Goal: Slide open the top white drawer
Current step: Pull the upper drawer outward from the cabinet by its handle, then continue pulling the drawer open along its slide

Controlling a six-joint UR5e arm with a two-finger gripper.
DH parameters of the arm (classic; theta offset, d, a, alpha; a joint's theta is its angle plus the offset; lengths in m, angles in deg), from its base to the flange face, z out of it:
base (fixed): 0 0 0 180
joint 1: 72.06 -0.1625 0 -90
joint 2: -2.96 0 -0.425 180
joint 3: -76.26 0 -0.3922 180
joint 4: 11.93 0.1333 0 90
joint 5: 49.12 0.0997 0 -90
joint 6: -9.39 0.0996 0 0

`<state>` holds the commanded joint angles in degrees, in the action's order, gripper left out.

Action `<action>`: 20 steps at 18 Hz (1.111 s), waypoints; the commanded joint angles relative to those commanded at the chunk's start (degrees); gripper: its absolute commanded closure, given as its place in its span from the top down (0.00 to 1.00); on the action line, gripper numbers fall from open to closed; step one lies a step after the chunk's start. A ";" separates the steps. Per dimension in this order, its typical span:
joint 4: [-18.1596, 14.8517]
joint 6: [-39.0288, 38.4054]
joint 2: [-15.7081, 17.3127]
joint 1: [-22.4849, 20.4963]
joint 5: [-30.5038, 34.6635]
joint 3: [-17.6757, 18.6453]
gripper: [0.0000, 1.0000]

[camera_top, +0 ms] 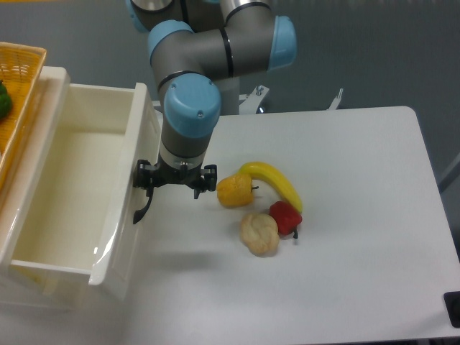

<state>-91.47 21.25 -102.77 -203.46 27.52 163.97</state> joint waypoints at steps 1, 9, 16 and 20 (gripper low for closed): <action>0.09 0.00 0.00 0.00 -0.09 0.00 1.00; 0.09 0.44 -0.09 -0.44 -0.44 0.00 1.00; 1.05 2.20 -0.26 -1.76 -2.20 0.09 1.00; 1.14 2.37 -0.35 -2.11 -2.20 0.09 1.00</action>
<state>-90.33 23.62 -103.12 -205.57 25.32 164.06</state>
